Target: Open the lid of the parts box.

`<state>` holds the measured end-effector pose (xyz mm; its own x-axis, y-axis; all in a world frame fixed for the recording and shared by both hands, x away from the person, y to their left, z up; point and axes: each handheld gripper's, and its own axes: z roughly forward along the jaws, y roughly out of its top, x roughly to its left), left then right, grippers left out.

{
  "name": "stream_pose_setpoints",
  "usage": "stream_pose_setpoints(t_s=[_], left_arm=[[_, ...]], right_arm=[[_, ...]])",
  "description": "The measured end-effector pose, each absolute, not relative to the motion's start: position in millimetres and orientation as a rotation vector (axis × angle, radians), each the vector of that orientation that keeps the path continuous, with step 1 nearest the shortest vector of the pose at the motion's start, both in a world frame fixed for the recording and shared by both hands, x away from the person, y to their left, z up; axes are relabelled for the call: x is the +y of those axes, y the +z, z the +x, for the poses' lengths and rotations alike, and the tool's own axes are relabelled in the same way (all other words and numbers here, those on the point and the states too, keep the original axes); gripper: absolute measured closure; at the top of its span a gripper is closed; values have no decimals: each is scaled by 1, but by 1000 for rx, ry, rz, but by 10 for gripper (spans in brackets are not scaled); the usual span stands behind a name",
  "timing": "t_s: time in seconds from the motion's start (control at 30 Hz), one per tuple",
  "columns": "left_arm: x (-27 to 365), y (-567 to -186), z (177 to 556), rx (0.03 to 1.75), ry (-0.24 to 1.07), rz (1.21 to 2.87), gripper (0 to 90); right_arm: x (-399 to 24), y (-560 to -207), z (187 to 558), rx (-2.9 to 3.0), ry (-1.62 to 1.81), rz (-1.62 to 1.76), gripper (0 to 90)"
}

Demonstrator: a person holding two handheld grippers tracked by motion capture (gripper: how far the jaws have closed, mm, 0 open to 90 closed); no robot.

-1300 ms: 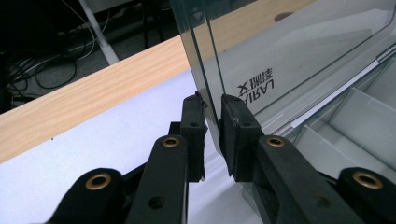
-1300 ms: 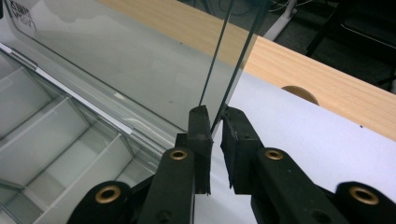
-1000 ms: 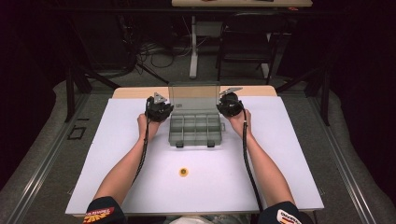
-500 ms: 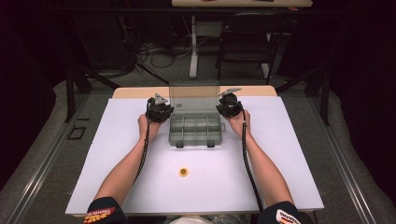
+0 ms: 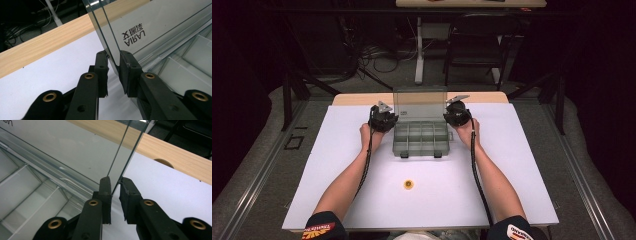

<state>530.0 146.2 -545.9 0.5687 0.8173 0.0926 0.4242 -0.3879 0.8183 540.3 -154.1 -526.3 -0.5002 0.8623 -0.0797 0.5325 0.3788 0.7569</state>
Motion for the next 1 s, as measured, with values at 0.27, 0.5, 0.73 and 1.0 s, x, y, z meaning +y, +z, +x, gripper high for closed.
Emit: stream_pose_setpoints(t_s=[0.27,0.5,0.73,1.0], left_arm=[[145,-547,530,994,645,2024,757],[144,-546,529,1006,656,2025,743],[148,-541,528,1041,701,2017,487],[153,-529,520,1040,676,1994,304]], right_arm=[[-153,-527,540,2179,928,1201,792],[-152,-529,540,2186,912,1201,763],[-158,-527,539,2153,961,1246,545],[-172,-518,528,2176,1070,1218,291]])
